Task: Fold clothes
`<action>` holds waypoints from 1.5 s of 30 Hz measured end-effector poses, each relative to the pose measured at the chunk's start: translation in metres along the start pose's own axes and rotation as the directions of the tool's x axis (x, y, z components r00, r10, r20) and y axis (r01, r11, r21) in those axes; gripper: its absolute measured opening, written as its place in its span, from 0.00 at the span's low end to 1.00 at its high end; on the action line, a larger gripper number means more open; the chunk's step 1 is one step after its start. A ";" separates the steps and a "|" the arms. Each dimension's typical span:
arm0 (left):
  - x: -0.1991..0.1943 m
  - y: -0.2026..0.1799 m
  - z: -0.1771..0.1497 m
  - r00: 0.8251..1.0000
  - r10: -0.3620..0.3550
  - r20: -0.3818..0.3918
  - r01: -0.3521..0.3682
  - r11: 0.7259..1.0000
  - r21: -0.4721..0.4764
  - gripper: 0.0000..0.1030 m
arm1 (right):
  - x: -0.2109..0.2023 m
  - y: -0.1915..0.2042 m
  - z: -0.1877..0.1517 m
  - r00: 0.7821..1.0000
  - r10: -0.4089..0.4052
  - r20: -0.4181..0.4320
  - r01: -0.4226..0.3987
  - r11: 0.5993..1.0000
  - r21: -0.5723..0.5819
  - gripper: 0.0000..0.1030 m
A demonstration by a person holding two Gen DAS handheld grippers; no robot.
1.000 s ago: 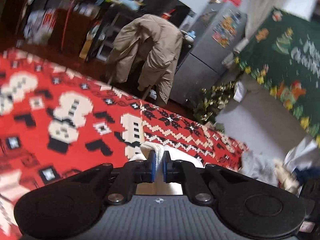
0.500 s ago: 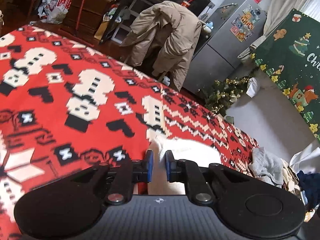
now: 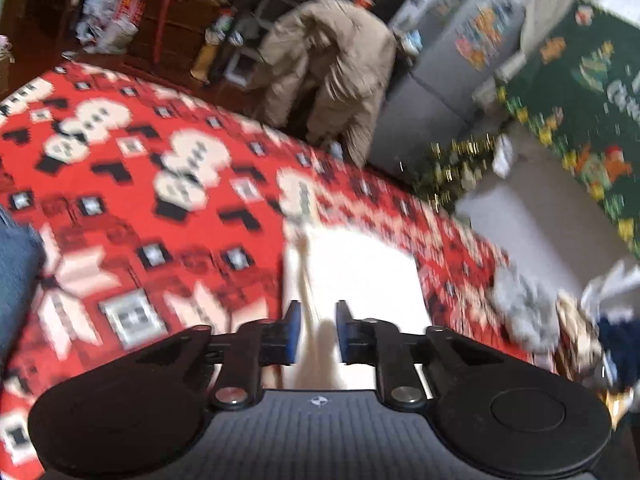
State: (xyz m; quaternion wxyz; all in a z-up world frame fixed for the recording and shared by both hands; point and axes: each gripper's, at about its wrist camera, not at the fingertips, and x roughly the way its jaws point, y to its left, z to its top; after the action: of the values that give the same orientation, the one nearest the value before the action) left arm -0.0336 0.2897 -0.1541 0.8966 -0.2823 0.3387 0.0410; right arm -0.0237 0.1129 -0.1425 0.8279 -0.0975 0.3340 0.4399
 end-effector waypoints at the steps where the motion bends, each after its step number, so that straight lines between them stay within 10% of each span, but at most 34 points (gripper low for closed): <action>1: -0.001 -0.003 -0.007 1.000 0.004 -0.009 -0.004 1.000 0.011 0.09 | 0.005 0.001 -0.001 1.000 0.006 -0.012 -0.006 1.000 -0.008 0.16; 15: -0.002 -0.013 -0.028 0.999 -0.022 -0.031 0.025 0.993 0.116 0.03 | -0.014 0.001 -0.008 0.989 0.127 -0.075 -0.130 0.991 -0.037 0.16; 23: -0.004 -0.009 -0.035 1.000 -0.014 -0.027 0.017 0.994 0.112 0.03 | -0.020 -0.040 -0.010 0.998 -0.042 -0.052 0.044 0.998 0.043 0.10; 30: -0.010 -0.009 -0.035 0.999 -0.006 -0.047 0.011 0.993 0.114 0.03 | -0.038 -0.044 -0.017 0.983 0.019 -0.183 -0.013 0.999 0.034 0.10; 38: -0.007 -0.034 -0.027 0.997 -0.077 0.028 0.069 0.976 0.207 0.03 | -0.048 -0.060 0.007 0.992 -0.098 0.082 0.084 0.983 0.161 0.14; 45: 0.007 -0.020 -0.029 0.999 -0.041 -0.033 0.045 0.989 0.140 0.03 | -0.005 -0.055 0.000 0.988 -0.141 -0.065 0.146 0.986 0.085 0.07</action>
State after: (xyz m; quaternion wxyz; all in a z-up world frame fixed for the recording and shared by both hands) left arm -0.0397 0.2564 -0.1665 0.9097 -0.2264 0.3481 -0.0066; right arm 0.0183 0.0767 -0.1473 0.8508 -0.0970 0.3695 0.3608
